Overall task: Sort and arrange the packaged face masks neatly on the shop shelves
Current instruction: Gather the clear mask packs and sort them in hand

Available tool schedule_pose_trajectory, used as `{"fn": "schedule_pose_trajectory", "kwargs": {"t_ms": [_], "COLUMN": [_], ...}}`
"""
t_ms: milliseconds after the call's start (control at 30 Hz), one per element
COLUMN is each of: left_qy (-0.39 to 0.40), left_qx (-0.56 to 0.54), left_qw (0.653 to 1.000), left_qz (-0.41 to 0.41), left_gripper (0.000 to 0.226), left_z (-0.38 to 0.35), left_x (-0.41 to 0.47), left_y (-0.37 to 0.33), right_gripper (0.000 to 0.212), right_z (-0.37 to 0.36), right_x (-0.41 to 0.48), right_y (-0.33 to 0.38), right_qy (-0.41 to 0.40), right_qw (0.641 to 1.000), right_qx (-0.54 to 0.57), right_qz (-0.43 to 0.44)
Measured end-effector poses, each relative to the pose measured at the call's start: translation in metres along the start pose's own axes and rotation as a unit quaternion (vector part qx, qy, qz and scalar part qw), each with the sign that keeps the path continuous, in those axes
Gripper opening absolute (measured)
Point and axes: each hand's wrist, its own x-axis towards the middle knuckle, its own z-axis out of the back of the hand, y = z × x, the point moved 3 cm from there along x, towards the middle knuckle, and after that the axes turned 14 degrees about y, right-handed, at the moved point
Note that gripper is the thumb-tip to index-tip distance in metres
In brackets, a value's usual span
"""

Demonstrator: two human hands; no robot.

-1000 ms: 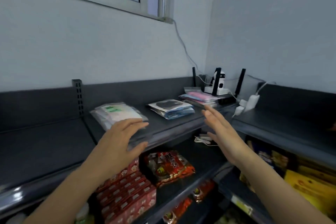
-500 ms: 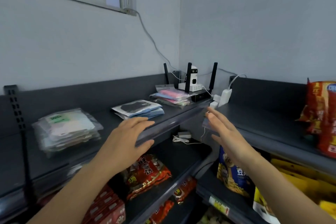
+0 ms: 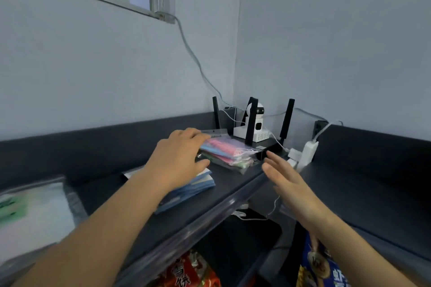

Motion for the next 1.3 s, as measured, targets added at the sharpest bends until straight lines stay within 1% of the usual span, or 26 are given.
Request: {"fn": "schedule_pose_trajectory", "kwargs": {"t_ms": [67,167,233,300,333,467,567,633,667,733,833,867,933,967,1000,1067,1133,1167,1200,1233,1300], "left_qy": [0.049,0.100,0.145,0.194,0.207,0.175,0.218,0.223,0.220,0.220,0.229,0.235,0.237,0.237,0.234,0.220,0.213,0.213,0.213,0.214,0.208], "left_qx": [0.044,0.070,0.062,0.039,0.022,-0.055,-0.029,-0.009,-0.011,-0.022,-0.041,-0.047,-0.058,-0.060,-0.061,-0.061,-0.064,-0.066,-0.073,-0.082,-0.101], "left_qw": [0.998,0.992,0.986,0.978,0.976,0.979,0.970,0.968,0.969,0.968,0.964,0.962,0.961,0.960,0.961,0.963,0.964,0.964,0.963,0.961,0.960], "left_qz": [0.018,0.036,0.051,0.059,0.063,0.085,0.105,0.111,0.114,0.120,0.128,0.129,0.128,0.133,0.137,0.143,0.147,0.147,0.149,0.153,0.161], "left_gripper": [0.059,0.059,0.062,0.068,0.071,0.071,0.070,0.066,0.064,0.063,0.064,0.068,0.084,0.084,0.077,0.062,0.059,0.061,0.066,0.076,0.105], "left_z": [-0.001,-0.008,-0.021,-0.038,-0.047,-0.084,-0.119,-0.131,-0.132,-0.131,-0.130,-0.130,-0.128,-0.127,-0.126,-0.125,-0.124,-0.124,-0.125,-0.125,-0.125], "left_x": [0.025,0.054,0.068,0.078,0.083,0.094,0.092,0.090,0.090,0.091,0.090,0.090,0.089,0.089,0.089,0.091,0.093,0.093,0.093,0.093,0.093], "left_y": [0.014,0.033,0.043,0.049,0.051,0.063,0.070,0.071,0.071,0.070,0.069,0.069,0.068,0.068,0.067,0.063,0.060,0.060,0.061,0.062,0.064], "right_gripper": [0.073,0.078,0.081,0.083,0.084,0.095,0.104,0.109,0.111,0.116,0.119,0.117,0.106,0.099,0.092,0.080,0.070,0.066,0.062,0.058,0.052], "right_z": [0.002,0.009,0.014,0.016,0.017,0.023,0.026,0.028,0.031,0.037,0.044,0.044,0.044,0.044,0.046,0.049,0.053,0.056,0.058,0.059,0.061], "right_x": [0.019,0.048,0.066,0.086,0.095,0.136,0.165,0.182,0.190,0.207,0.226,0.230,0.235,0.237,0.240,0.246,0.252,0.254,0.256,0.257,0.258], "right_y": [-0.006,-0.018,-0.024,-0.027,-0.028,-0.040,-0.053,-0.062,-0.067,-0.079,-0.098,-0.104,-0.114,-0.115,-0.116,-0.111,-0.105,-0.102,-0.100,-0.098,-0.099], "right_qy": [-0.001,-0.019,-0.029,-0.025,-0.018,0.023,0.079,0.111,0.123,0.137,0.165,0.176,0.183,0.178,0.171,0.171,0.185,0.191,0.193,0.193,0.189], "right_qw": [1.000,0.999,0.991,0.975,0.965,0.921,0.871,0.843,0.836,0.833,0.843,0.850,0.862,0.863,0.860,0.837,0.810,0.802,0.797,0.795,0.796], "right_qx": [-0.008,-0.044,-0.126,-0.221,-0.260,-0.386,-0.484,-0.525,-0.534,-0.536,-0.510,-0.493,-0.467,-0.464,-0.470,-0.510,-0.547,-0.556,-0.562,-0.564,-0.559], "right_qz": [0.002,0.005,0.014,0.024,0.030,0.043,0.021,0.017,0.017,0.022,0.041,0.050,0.075,0.087,0.096,0.103,0.102,0.103,0.108,0.117,0.132]}}
